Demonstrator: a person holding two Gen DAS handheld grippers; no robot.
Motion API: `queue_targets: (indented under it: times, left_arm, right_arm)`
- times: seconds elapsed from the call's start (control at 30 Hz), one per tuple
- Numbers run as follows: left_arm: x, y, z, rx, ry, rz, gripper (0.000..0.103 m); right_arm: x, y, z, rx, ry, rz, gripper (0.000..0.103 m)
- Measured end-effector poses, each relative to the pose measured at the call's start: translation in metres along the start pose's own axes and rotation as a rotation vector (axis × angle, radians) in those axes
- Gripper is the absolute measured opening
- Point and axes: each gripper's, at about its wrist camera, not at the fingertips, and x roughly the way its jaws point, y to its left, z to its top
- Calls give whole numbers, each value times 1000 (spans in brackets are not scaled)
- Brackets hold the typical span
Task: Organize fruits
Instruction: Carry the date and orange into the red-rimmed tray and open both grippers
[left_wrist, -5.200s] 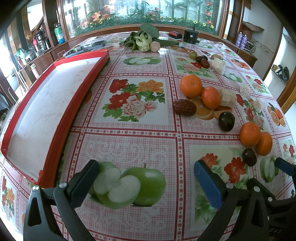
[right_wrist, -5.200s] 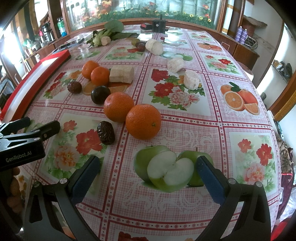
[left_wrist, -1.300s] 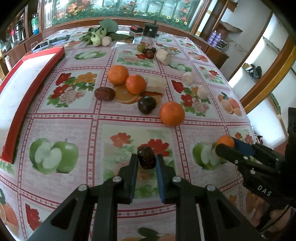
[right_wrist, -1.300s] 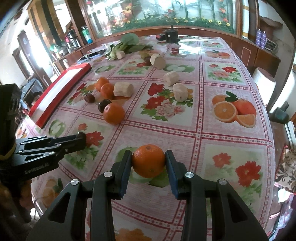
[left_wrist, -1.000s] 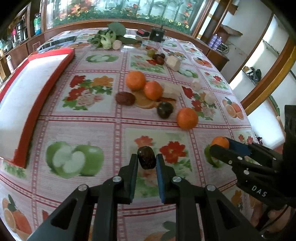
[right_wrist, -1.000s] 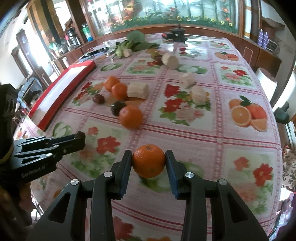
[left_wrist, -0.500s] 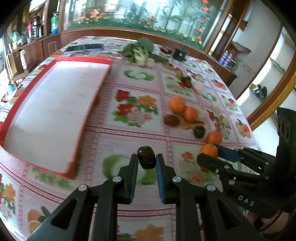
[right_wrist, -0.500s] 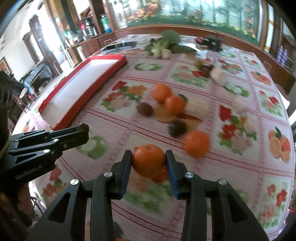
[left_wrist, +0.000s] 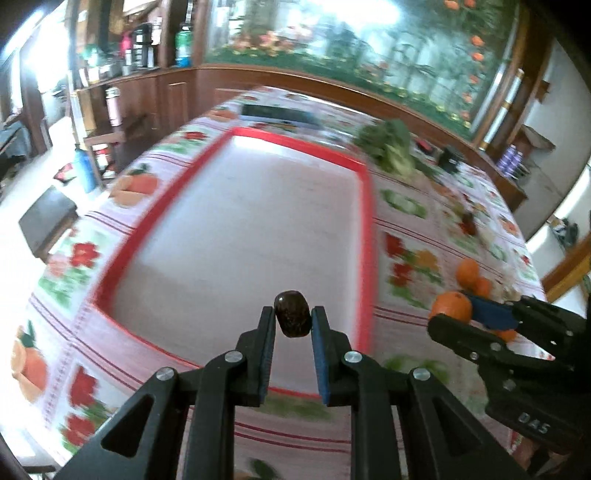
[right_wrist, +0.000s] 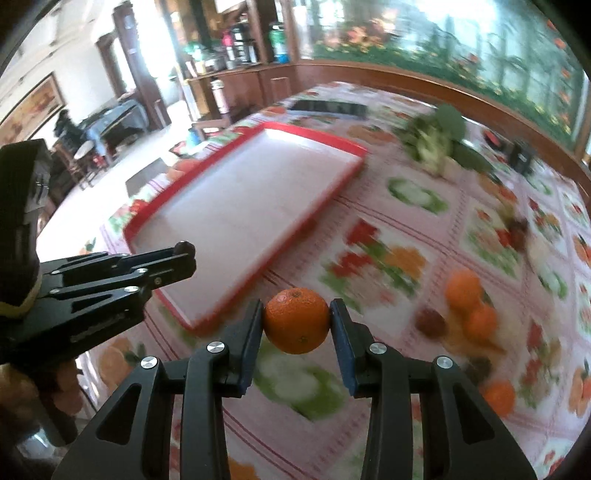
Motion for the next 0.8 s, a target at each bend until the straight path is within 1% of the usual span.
queue_targets:
  times: [0.13, 0.23, 0.33, 0.57, 0.8]
  left_arm:
    - [8, 31, 9, -33, 2, 57, 22]
    - [14, 47, 12, -46, 8, 83, 22]
    - [19, 59, 14, -54, 18, 99, 22]
    - [33, 73, 13, -58, 53, 110, 22]
    - [38, 75, 15, -49, 60, 132, 22]
  right_arm:
    - [20, 31, 17, -56, 3, 30, 36]
    - [42, 53, 22, -92, 38, 54, 36]
    - [56, 65, 25, -101, 57, 73, 36]
    - [76, 78, 31, -111, 93, 77, 36]
    - [87, 83, 31, -118, 117, 79, 36]
